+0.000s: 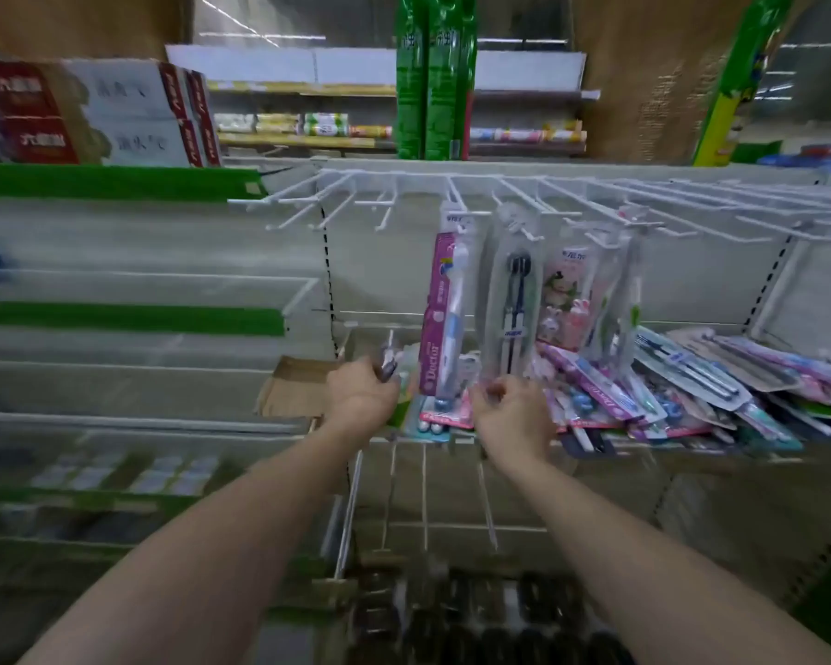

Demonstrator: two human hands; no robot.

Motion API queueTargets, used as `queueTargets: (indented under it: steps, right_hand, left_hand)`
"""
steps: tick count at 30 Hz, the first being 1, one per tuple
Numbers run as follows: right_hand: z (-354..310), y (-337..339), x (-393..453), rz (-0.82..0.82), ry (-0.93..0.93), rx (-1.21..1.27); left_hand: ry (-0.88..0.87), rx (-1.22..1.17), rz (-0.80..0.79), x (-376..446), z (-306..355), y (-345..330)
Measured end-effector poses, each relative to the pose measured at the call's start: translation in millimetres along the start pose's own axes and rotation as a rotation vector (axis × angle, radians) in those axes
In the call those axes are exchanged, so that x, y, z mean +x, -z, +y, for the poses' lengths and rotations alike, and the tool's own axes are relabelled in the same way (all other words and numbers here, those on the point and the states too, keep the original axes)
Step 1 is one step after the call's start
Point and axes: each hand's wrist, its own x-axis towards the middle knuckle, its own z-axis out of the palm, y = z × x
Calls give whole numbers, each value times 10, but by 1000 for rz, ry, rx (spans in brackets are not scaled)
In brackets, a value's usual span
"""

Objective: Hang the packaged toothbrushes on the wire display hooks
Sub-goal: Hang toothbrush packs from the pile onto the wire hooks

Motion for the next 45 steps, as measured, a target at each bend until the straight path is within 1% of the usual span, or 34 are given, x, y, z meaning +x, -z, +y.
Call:
queueTargets:
  steps: [2,7,12,16,19,23,27,31,35,37,45]
  right_hand:
    - [-59,-73,-14,-76,-35,-37]
    - [-173,-70,28,-178,-106,-166]
    - [-180,52,77,-237,-173,-131]
    - [-172,107,137,-239,-266,-66]
    - [-155,109,145,-243,-314,30]
    - [-95,108,140,-222,-368,194]
    - [-81,87,104,-204,-435,329]
    - [-63,72,66,-177,-494,444]
    - [-38,104,60,-169,-511,497]
    - [-39,134,50,-170,-533,539]
    - [-11,226,31,-196,-558,612]
  left_hand:
    - [-25,46,-25,-23,-29,-31]
    - [-50,260,-110,-66,51,-35]
    - [-62,345,-143,-112,163,-32]
    - [-64,302,-166,-158,232,-24]
    - [-72,306,-178,-187,290,8]
    - [3,253,-205,-191,326,56]
    - [93,143,-197,-173,319,90]
    - [127,-5,-193,-146,303,82]
    - [133,-128,-164,-180,375,86]
    - [114,-143,-158,-186,412,95]
    - [128,-223,-245,-240,356,166]
